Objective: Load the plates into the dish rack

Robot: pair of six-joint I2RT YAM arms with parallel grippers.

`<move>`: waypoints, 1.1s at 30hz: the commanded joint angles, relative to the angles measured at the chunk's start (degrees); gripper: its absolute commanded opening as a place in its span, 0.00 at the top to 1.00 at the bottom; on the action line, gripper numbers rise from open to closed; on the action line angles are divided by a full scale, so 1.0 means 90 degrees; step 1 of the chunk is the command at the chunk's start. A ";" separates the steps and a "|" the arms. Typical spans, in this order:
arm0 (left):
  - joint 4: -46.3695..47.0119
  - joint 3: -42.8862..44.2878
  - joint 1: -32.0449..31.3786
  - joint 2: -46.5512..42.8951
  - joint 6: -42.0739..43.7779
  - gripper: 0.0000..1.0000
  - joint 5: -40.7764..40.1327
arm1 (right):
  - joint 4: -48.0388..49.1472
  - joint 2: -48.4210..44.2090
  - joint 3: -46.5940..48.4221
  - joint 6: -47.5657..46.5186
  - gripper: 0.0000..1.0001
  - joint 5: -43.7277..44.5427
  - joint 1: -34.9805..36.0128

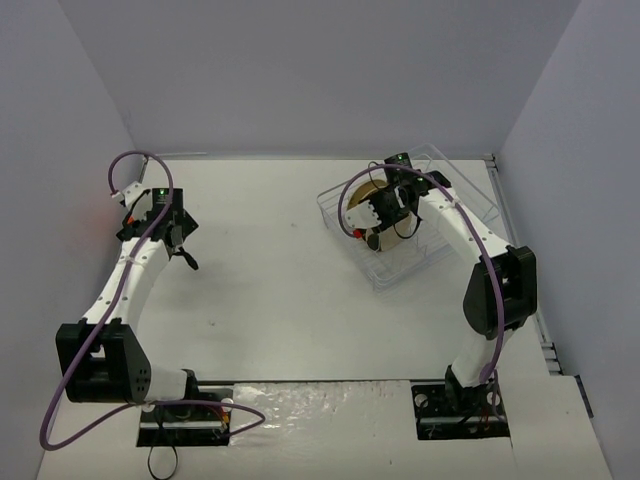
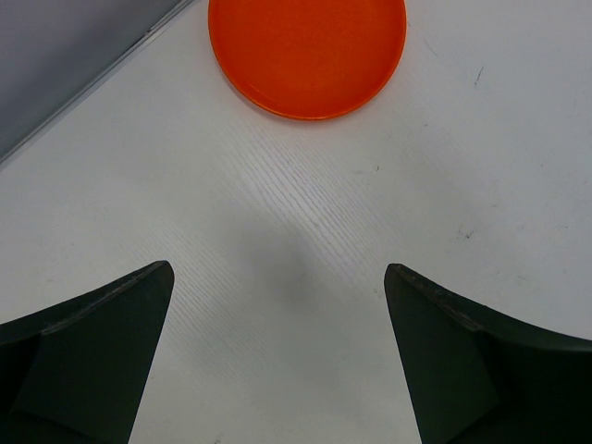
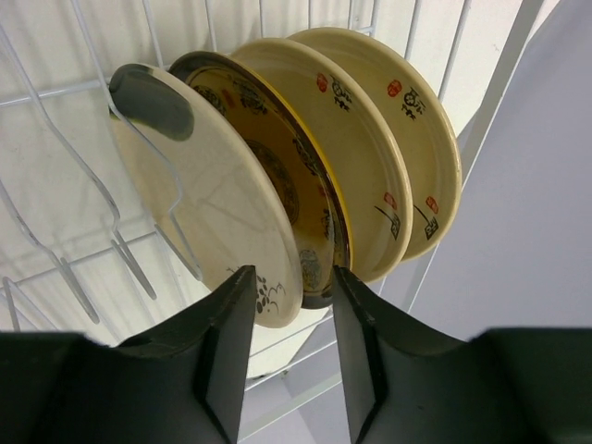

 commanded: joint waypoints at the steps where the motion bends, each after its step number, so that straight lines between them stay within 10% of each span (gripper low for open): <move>1: -0.0006 0.0119 0.0084 -0.0082 -0.0071 0.03 -0.0066 | 0.0160 -0.0179 0.0051 0.0017 0.63 0.0047 -0.0028; 13: -0.0011 -0.0216 0.0782 -0.0277 -0.0363 0.03 0.0212 | 0.1863 -0.1477 -0.0391 0.1601 0.22 -0.0936 -0.0047; 18: 0.0283 -0.0589 0.1336 -0.0415 -0.0493 0.03 0.0522 | 0.4859 -0.1930 -0.1104 0.4469 0.01 -0.0532 -0.0032; 21: 0.0824 -0.0849 0.1549 -0.0421 -0.0549 0.03 0.0743 | 0.7549 -0.2037 -0.1372 0.8205 0.00 0.0678 -0.0177; 33: 0.1699 -0.0399 0.2271 0.1116 -0.0650 0.03 0.1464 | 0.6542 -0.2230 -0.1453 1.2553 0.00 0.3300 -0.0465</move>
